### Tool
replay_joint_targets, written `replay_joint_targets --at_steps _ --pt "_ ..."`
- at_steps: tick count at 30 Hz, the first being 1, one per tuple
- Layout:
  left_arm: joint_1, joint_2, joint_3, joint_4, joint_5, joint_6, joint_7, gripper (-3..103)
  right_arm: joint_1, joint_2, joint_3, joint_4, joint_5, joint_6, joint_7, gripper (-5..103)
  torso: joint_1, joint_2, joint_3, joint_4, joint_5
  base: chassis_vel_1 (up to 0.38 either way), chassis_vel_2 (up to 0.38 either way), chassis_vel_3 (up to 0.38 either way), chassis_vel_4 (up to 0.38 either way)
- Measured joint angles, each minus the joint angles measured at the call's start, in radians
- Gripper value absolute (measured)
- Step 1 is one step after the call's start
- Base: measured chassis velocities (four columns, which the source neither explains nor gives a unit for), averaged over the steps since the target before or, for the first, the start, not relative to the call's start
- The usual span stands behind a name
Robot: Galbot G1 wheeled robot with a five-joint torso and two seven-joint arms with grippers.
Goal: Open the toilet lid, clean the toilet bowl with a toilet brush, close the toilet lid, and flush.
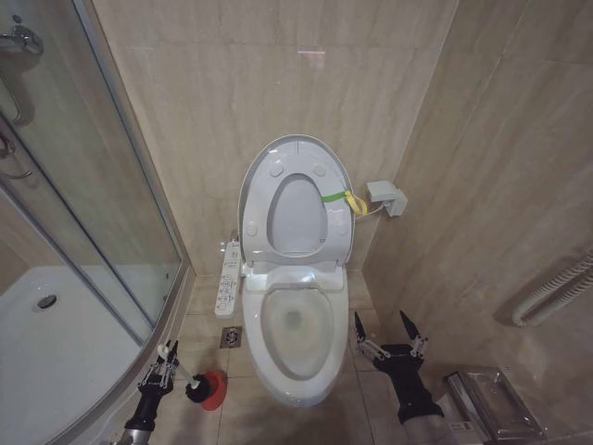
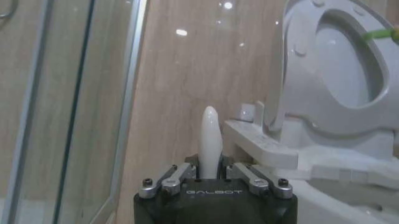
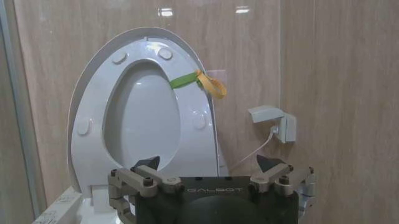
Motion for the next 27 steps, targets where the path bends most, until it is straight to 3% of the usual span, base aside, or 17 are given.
replay_joint_targets --at_steps 11,27 --pt "-0.065 0.017 0.015 0.083 0.029 -0.001 0.054 21 0.0 0.0 0.0 0.0 0.0 0.0 0.0 100 0.0 0.0 0.0 -0.0001 0.0 0.0 0.0 0.0 0.0" --pt "-0.182 0.04 0.093 0.194 -0.03 -0.001 0.095 21 0.0 0.0 0.0 0.0 0.0 0.0 0.0 100 0.0 0.0 0.0 0.0 0.0 0.0 0.0 0.0 0.0"
